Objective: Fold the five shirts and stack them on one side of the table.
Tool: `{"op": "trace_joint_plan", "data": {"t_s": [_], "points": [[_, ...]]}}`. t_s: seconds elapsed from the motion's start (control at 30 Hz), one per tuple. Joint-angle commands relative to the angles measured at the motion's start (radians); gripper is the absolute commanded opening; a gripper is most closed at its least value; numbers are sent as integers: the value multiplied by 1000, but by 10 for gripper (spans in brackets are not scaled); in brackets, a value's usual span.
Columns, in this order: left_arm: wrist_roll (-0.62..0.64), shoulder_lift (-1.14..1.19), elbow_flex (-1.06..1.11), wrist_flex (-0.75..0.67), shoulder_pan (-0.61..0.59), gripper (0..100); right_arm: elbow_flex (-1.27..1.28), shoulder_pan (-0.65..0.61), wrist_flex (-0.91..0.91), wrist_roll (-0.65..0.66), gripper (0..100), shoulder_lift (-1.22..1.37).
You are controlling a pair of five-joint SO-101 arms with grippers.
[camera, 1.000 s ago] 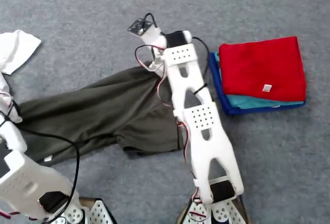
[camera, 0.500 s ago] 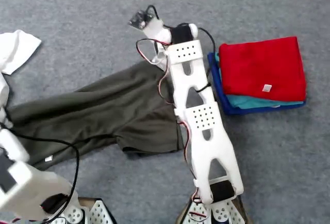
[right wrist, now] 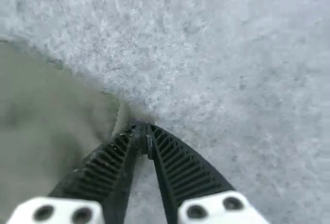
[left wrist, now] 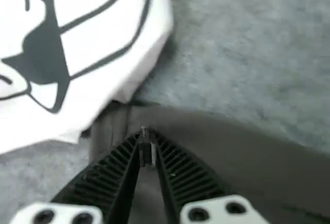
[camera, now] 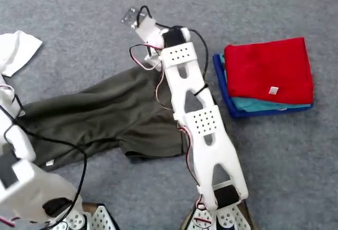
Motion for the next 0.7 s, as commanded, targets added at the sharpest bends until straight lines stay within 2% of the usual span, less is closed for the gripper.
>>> {"op": "trace_joint_plan", "data": {"t_s": [0.0,0.17,0.3,0.5,0.67], "points": [[5,133,-149,-40,-66,19,35,22,-34,-8,5,-15],[0,314,-333,57,-126,19,31,79,-48,21,5,-15],[-43,295,-384,178,-115,19,39,102,-51,55,5,-15],[-48,156,-290,189,-34,19,2,84,2,54,5,-44],[-48,-116,-149,252,58,19,-82,77,140,58,5,-116]]}}
